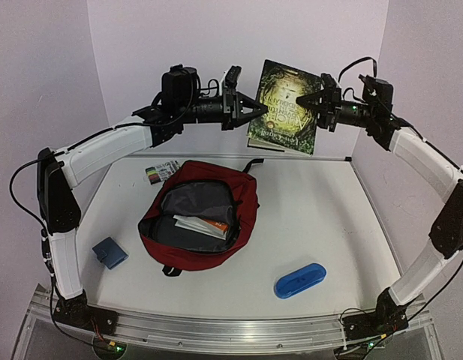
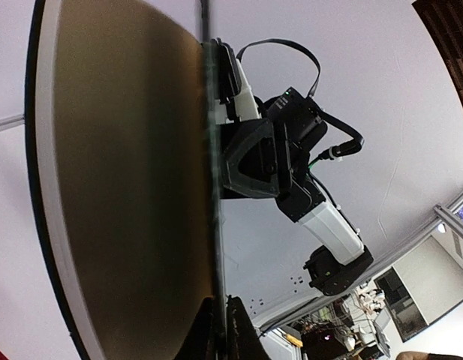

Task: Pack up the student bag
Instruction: Place the book in the student bag.

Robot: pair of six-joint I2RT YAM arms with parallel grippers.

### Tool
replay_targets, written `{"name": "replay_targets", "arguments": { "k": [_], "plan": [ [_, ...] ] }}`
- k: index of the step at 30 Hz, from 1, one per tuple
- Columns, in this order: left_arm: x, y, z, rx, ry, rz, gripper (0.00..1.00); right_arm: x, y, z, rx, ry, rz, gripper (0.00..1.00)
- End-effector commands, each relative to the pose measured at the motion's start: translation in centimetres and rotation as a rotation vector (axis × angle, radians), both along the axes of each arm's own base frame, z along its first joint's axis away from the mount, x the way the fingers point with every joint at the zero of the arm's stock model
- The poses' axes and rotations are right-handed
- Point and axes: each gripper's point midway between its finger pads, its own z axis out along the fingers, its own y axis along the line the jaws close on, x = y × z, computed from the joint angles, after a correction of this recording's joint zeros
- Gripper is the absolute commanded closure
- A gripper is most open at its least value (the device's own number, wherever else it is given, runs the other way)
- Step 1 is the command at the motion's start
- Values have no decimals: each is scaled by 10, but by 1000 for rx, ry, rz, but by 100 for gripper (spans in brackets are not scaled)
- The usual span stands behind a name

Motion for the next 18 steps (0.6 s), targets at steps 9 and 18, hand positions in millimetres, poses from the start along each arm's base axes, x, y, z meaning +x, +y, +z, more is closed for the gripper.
{"name": "replay_targets", "arguments": {
  "k": [9,18],
  "plan": [
    [-5,41,-3,150,-5,186,43,-43,17,73,90,-184,110,100],
    [-32,96,-49,313,101,268,3,-48,35,59,87,-158,142,100]
  ]
}}
